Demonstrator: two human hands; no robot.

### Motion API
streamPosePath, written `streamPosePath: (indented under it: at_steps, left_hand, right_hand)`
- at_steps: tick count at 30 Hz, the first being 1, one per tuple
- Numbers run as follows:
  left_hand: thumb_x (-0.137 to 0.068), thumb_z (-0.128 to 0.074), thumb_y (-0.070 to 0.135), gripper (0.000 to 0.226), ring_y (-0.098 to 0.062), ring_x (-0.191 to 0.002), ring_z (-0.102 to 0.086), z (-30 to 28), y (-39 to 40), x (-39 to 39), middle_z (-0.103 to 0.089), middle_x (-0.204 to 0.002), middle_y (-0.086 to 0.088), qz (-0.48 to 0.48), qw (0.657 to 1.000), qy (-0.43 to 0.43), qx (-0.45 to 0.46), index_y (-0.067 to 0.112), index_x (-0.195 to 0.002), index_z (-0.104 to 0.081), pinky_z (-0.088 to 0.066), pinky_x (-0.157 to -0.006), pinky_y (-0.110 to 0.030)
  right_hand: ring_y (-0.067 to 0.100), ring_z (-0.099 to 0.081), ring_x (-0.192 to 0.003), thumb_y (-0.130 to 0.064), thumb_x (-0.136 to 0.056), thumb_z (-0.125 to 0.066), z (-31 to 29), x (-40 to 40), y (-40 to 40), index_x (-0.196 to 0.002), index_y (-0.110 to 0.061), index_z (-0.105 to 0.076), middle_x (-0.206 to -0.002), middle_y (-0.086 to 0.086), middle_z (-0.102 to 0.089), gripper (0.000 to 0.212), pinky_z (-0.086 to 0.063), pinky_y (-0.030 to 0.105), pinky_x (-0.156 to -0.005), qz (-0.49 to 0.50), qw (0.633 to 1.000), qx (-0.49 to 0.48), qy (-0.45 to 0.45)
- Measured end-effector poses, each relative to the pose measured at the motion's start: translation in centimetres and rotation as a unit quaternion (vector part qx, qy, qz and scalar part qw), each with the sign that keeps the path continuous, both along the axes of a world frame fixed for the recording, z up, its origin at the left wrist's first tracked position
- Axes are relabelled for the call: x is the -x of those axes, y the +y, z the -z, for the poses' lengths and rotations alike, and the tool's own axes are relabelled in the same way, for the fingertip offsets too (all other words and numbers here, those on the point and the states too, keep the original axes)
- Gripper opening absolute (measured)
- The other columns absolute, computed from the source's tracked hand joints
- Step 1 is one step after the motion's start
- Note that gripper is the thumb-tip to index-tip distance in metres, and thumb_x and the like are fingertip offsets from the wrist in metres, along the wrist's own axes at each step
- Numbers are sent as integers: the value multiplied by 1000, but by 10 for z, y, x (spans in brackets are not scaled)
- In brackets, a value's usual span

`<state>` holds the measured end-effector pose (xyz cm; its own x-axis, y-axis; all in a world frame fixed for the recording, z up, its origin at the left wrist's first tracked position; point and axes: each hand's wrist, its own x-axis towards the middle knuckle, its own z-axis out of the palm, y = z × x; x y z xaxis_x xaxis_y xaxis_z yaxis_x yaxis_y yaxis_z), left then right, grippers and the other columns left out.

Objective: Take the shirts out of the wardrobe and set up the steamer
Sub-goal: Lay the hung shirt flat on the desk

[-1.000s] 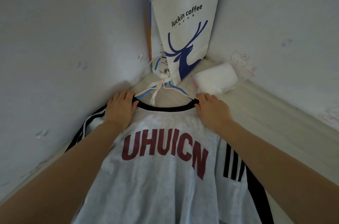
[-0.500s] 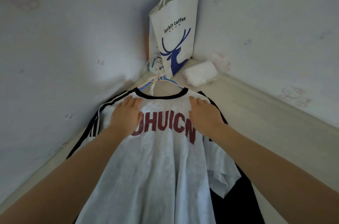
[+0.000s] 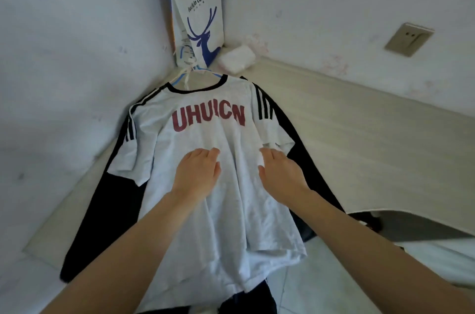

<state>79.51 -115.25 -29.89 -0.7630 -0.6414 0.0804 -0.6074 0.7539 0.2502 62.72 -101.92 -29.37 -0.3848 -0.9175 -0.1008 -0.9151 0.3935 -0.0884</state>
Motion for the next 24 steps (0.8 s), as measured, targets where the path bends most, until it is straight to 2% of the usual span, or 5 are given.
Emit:
streamPosePath:
  at_steps: [4, 10, 17, 20, 24]
  left_hand:
    - [-95, -49, 24, 31, -22, -94, -63, -8, 47, -7, -71, -95, -1, 26, 999, 19, -31, 13, -123, -57, -48, -86, -35]
    - [-91, -56, 21, 25, -20, -79, -61, -23, 114, 0, -70, -86, 1, 79, 993, 49, -70, 12, -114, -61, -49, -72, -35]
    - [-91, -58, 16, 23, -22, -90, -61, -42, 208, 22, -67, -93, -1, 226, 967, 57, -102, 13, -113, -63, -53, -74, -35]
    - [-86, -66, 15, 24, -22, -91, -63, -45, 261, 28, -69, -93, 0, 321, 940, 64, -92, 12, -109, -65, -54, -69, -33]
    - [-87, -64, 17, 26, -19, -96, -61, -46, 338, 28, -68, -97, 3, 397, 912, 55, -91, 13, -113, -64, -53, -73, -30]
  right_hand:
    - [20, -56, -101, -35, -100, -37, -8, -24, 62, -135, -12, -39, -116, 3, -57, 42, -48, 29, -78, 48, 999, 4, -20]
    - [19, -54, -107, -34, -100, -37, -14, -48, 146, -133, -16, -44, -117, 0, -58, 38, -45, 30, -90, 166, 985, 10, -48]
    - [23, -55, -108, -28, -98, -43, -36, -78, 253, -121, -14, -54, -112, 1, -60, 29, -45, 32, -91, 280, 957, 55, -49]
    - [25, -61, -100, -26, -93, -53, -43, -98, 307, -113, -12, -60, -104, 3, -63, 25, -50, 33, -82, 336, 939, 66, -35]
    - [24, -53, -116, -27, -96, -49, -50, -130, 388, -128, -13, -53, -124, 2, -58, 36, -46, 32, -93, 398, 912, 79, -67]
